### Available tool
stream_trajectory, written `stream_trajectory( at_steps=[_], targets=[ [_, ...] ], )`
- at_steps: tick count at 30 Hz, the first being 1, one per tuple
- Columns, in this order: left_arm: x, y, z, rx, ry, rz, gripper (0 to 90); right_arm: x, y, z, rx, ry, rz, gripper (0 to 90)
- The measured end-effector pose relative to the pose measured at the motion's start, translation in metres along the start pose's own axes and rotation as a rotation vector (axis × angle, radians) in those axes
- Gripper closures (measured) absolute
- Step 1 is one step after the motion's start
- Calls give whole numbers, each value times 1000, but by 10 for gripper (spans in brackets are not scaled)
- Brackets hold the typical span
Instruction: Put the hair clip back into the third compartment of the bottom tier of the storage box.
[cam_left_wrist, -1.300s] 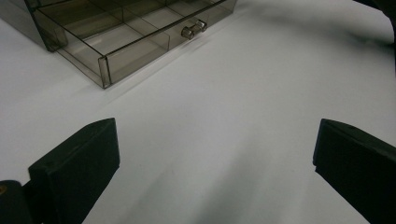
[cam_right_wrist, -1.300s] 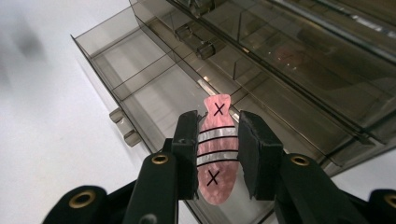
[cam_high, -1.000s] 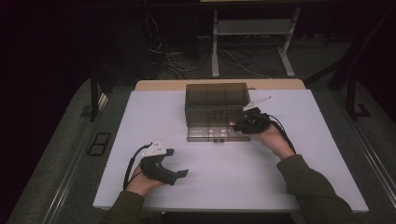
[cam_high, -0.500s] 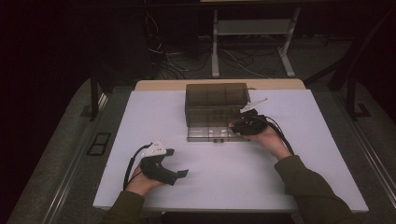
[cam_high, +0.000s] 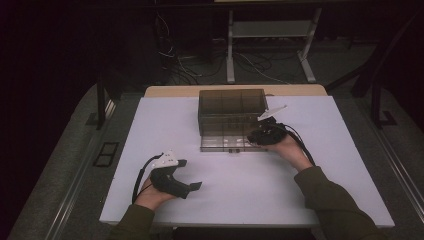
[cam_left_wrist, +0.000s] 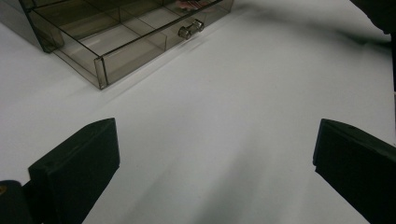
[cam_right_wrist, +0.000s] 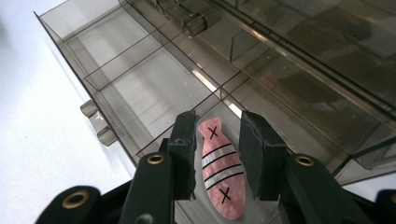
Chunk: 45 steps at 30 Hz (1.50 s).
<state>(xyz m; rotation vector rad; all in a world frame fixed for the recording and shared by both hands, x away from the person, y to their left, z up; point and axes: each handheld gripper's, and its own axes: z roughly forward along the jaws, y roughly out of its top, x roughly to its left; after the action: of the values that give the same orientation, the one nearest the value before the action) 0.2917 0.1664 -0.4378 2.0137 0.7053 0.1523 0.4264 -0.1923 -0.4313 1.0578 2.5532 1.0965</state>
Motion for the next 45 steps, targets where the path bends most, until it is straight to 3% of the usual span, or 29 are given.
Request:
stream_trajectory(
  at_steps=[13, 23, 33, 45],
  targets=[
    [0, 0, 0, 2, 2, 2, 0, -3, 0, -12, -51, 40, 44, 554],
    [0, 1, 1, 3, -1, -1, 0, 3, 1, -22, -69, 58, 22, 474],
    [-1, 1, 2, 7, 2, 0, 0, 4, -3, -34, -86, 42, 22, 399],
    [-2, 0, 1, 5, 0, 0, 0, 4, -9, -45, -93, 27, 28, 373]
  ],
)
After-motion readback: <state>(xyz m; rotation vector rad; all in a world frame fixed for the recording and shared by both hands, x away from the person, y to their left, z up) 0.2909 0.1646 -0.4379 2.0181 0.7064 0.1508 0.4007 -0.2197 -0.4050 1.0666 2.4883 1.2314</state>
